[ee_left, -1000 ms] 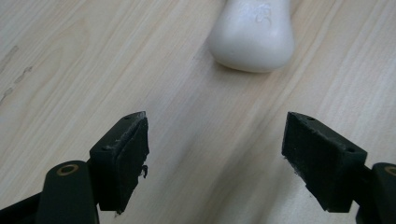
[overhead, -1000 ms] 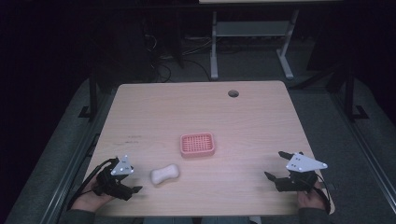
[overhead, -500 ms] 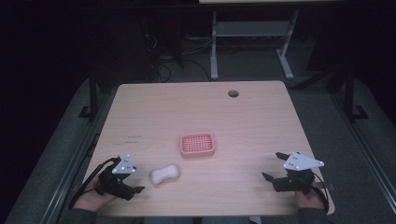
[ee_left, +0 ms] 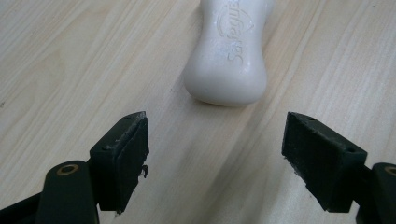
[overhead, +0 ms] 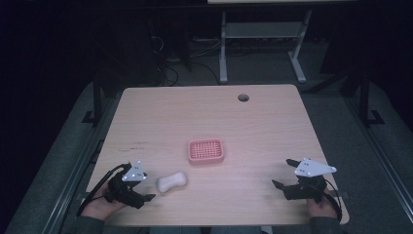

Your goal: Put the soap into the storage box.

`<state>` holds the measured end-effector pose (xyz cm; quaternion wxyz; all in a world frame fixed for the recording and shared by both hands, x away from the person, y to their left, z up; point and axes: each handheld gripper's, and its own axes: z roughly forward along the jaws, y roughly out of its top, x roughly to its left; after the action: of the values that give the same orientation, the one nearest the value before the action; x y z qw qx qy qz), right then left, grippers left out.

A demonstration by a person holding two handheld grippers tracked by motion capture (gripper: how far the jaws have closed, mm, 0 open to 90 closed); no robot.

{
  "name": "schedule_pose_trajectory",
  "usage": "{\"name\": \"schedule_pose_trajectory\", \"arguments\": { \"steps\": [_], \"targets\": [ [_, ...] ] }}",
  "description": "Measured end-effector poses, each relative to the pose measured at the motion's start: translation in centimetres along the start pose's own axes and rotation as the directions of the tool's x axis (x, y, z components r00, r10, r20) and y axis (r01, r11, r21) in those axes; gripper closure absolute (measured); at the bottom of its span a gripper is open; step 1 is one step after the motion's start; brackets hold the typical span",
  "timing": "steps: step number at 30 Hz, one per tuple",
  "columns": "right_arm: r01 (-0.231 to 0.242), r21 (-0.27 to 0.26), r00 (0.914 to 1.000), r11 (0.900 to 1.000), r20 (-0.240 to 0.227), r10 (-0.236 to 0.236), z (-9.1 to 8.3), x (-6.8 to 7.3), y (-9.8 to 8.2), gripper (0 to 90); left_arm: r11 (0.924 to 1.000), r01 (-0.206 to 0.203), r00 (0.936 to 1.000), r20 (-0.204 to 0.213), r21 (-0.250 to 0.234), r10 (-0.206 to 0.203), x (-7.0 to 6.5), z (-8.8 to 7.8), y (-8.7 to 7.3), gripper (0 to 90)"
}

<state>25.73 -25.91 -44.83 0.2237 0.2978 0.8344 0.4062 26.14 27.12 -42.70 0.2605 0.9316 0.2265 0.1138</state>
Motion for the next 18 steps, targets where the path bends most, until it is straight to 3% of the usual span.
{"name": "schedule_pose_trajectory", "arguments": {
  "steps": [18],
  "targets": [
    [0.006, -0.008, 0.9998, 1.000, -0.017, -0.006, 0.11, 0.00, 0.11, 13.7, 0.9999, -0.011, 0.9998, 0.015, -0.007, 0.011, 0.06, 0.63, 1.00, 22.2]
  ]
}}
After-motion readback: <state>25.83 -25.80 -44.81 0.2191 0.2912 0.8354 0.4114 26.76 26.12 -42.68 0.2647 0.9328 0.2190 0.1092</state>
